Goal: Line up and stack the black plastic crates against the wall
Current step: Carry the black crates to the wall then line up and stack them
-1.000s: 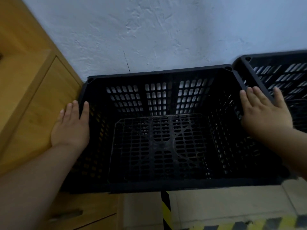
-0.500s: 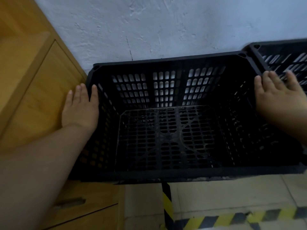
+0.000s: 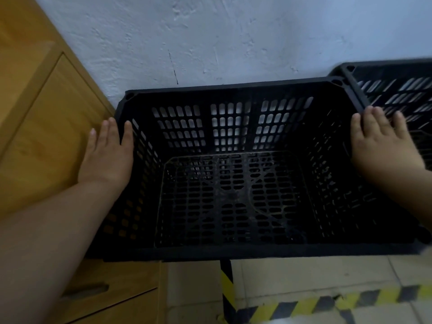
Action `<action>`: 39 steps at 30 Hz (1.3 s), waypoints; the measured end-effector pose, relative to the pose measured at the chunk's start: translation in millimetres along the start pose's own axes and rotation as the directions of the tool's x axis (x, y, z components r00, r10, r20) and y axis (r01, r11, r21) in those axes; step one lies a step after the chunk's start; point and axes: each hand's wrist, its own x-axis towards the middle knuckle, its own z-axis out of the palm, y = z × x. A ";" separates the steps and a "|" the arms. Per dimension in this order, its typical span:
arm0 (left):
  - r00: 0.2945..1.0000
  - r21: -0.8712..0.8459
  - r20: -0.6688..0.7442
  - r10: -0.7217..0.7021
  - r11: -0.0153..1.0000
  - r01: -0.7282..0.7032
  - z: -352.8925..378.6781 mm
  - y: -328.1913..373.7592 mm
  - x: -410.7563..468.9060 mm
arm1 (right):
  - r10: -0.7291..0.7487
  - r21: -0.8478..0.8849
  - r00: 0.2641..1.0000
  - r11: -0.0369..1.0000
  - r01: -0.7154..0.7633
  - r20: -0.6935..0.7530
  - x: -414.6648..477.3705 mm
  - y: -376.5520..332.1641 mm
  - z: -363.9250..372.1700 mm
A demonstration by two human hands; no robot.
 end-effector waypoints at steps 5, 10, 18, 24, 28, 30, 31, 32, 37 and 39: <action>1.000 -0.025 -0.006 0.022 0.999 -0.022 4.3 -4.9 10.8 | -0.011 0.059 0.996 0.998 0.006 0.088 5.2 -5.5 -12.2; 0.999 -0.067 -0.031 0.032 0.997 -0.034 9.5 -7.2 16.0 | -0.026 0.101 0.997 0.995 0.019 0.070 10.5 -5.7 -14.8; 0.999 -0.036 -0.043 0.020 0.999 -0.022 8.3 -6.4 7.8 | -0.040 0.134 0.998 0.990 0.034 0.044 6.7 -7.3 -14.4; 0.999 -0.046 -0.040 -0.017 0.999 0.015 8.7 -5.2 2.8 | -0.074 0.150 0.996 0.986 0.080 -0.046 26.5 -9.3 -16.8; 0.998 -0.077 -0.062 0.003 0.997 -0.007 7.2 -3.1 5.6 | -0.051 0.145 0.997 0.988 0.059 -0.062 13.2 -5.0 -6.3; 0.997 -0.101 -0.077 0.004 0.995 -0.012 7.2 -2.7 7.2 | -0.051 0.136 0.993 0.989 0.065 -0.109 15.6 -5.7 -4.4; 0.997 -0.117 -0.080 -0.002 0.993 -0.008 8.1 -2.6 7.9 | -0.058 0.133 0.989 0.988 0.076 -0.133 19.5 -6.1 -3.3; 0.996 -0.130 -0.087 -0.007 0.992 -0.004 9.4 -2.8 8.5 | -0.068 0.120 0.989 0.989 0.084 -0.130 23.2 -6.9 -1.9; 0.989 -0.126 -0.151 0.002 0.992 -0.022 19.6 -4.3 10.4 | -0.086 0.050 0.988 0.994 0.093 -0.126 29.3 -7.3 5.0; 0.989 -0.114 -0.148 0.004 0.993 -0.021 20.3 -5.2 12.5 | -0.085 0.036 0.993 0.995 0.088 -0.078 29.1 -7.2 1.0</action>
